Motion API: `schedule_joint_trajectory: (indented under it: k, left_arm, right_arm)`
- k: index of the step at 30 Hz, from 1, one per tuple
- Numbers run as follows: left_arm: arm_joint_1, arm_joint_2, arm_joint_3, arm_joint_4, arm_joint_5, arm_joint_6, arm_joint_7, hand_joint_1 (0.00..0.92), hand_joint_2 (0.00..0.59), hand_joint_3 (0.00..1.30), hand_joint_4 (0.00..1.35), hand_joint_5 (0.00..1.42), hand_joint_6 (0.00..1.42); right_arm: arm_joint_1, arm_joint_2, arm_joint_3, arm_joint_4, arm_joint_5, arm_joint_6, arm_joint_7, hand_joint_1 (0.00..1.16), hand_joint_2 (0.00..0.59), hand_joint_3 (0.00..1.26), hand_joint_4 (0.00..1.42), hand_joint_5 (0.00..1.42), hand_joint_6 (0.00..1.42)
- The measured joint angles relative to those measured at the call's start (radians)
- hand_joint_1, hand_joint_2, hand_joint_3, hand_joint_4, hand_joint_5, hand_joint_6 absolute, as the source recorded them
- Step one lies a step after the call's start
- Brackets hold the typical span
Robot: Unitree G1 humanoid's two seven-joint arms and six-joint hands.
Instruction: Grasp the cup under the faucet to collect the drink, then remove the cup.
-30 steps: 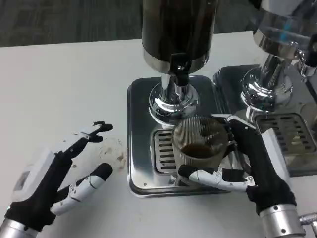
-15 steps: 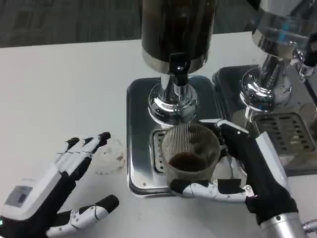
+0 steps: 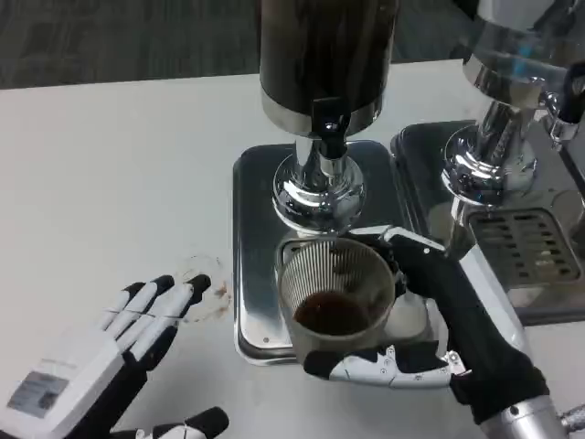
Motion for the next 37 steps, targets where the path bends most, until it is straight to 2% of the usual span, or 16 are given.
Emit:
schedule_joint_trajectory:
  k: [3, 7, 14, 20, 28, 37]
  left_arm:
    - [0.027, 0.007, 0.005, -0.017, 0.004, 0.001, 0.011, 0.0, 0.187, 0.0, 0.0, 0.0, 0.0]
    - [0.054, 0.012, 0.006, -0.025, 0.008, 0.01, 0.013, 0.0, 0.183, 0.0, 0.0, 0.0, 0.0]
    - [0.102, 0.008, 0.016, -0.057, 0.026, 0.073, 0.028, 0.0, 0.177, 0.0, 0.0, 0.0, 0.0]
    - [0.106, 0.006, 0.012, -0.079, 0.032, 0.079, 0.028, 0.0, 0.176, 0.0, 0.0, 0.0, 0.0]
    - [0.104, -0.006, 0.001, -0.084, 0.031, 0.093, 0.028, 0.0, 0.176, 0.0, 0.0, 0.0, 0.0]
    - [0.087, -0.026, -0.011, -0.084, 0.031, 0.102, 0.029, 0.0, 0.175, 0.0, 0.0, 0.0, 0.0]
  right_arm:
    - [0.0, -0.021, 0.008, -0.003, -0.014, -0.026, 0.007, 1.0, 0.108, 0.74, 0.85, 0.79, 0.86]
    - [0.005, -0.023, 0.015, -0.003, -0.013, -0.031, 0.01, 1.0, 0.108, 0.74, 0.85, 0.79, 0.86]
    - [0.019, -0.03, 0.024, -0.003, -0.01, -0.037, 0.032, 1.0, 0.108, 0.74, 0.85, 0.79, 0.87]
    - [0.019, -0.033, 0.025, -0.015, -0.009, -0.037, 0.049, 1.0, 0.108, 0.74, 0.85, 0.79, 0.88]
    - [0.021, -0.029, 0.02, -0.026, -0.002, -0.037, 0.058, 1.0, 0.108, 0.74, 0.85, 0.79, 0.88]
    - [0.021, -0.004, 0.019, -0.026, -0.002, -0.037, 0.058, 1.0, 0.108, 0.74, 0.85, 0.79, 0.87]
